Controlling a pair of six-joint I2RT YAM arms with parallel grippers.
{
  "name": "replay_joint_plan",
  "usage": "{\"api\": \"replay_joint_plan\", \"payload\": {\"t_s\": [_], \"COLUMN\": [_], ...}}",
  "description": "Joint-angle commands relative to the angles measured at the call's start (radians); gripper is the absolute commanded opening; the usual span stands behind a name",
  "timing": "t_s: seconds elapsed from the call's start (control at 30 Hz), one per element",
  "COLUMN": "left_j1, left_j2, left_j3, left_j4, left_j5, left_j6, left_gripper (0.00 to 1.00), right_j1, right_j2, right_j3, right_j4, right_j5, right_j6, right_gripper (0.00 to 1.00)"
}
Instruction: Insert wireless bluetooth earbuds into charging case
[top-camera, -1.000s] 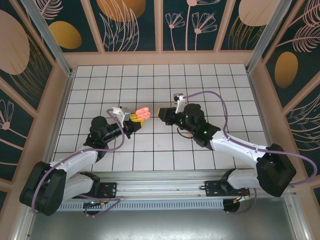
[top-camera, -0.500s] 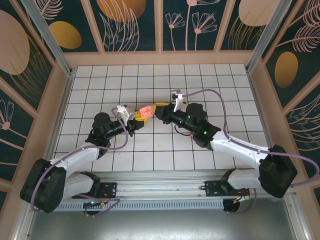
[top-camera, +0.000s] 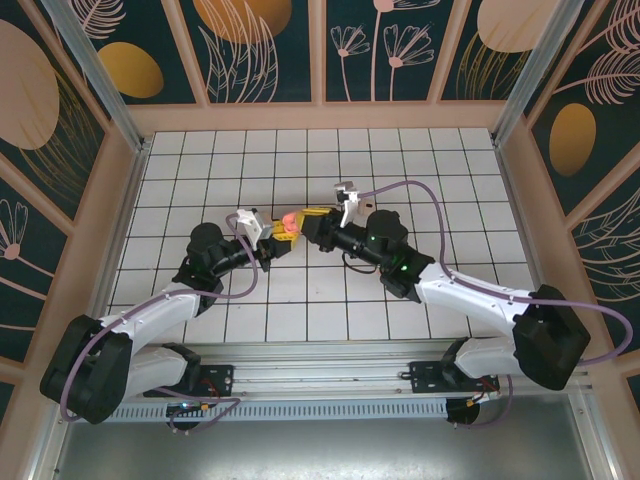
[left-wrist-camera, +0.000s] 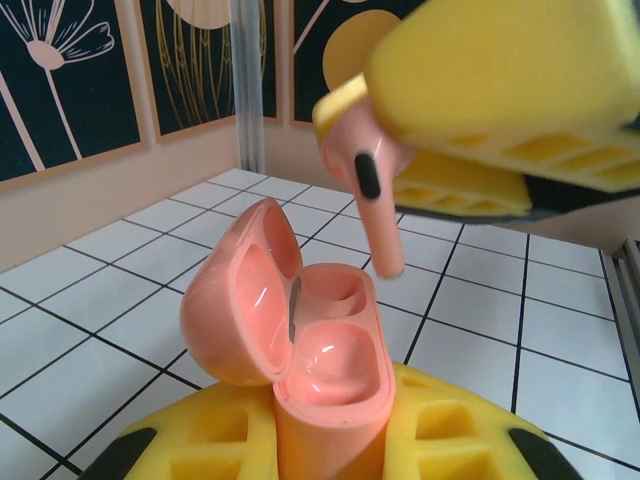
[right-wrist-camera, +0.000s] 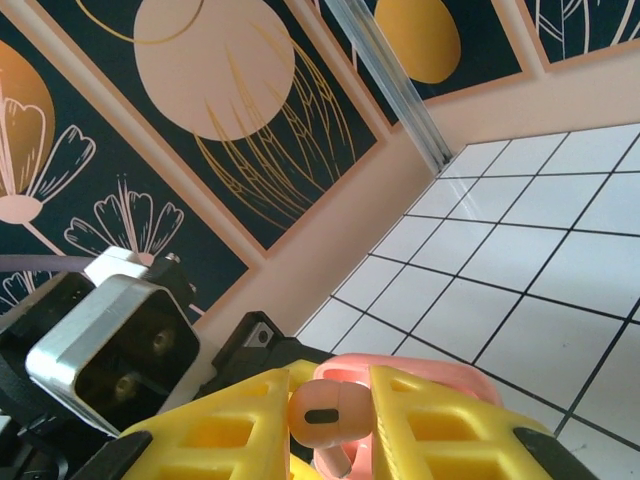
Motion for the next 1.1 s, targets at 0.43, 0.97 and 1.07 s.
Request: {"api": "replay_joint_plan", "payload": {"t_s": [0.43,0.97,1.07], "left_j1": [-0.009,-0.008,-0.009], "left_j2": [-0.004,-0.008,-0.012], "left_j3": [0.038,0.058,0.056], "left_j4": [0.098,0.130,0.130], "left_j5": [-0.010,-0.038,-0.041], "left_j6": [-0.070,-0.113,-0.109], "left_gripper": [0.11,0.11,0.11], "right_j1": [0.016,0.015,0.015], "right_j2": [0.026,-0.006,-0.025], "right_j3": [0.010,-0.016,-0.024], "right_j4": [0.056,0.018,-0.003], "right_j5": [0.067,0.070,0.076], "right_j6": [-0.046,-0.048,-0.051], "right_gripper": [0.24,0.24,0.24]}}
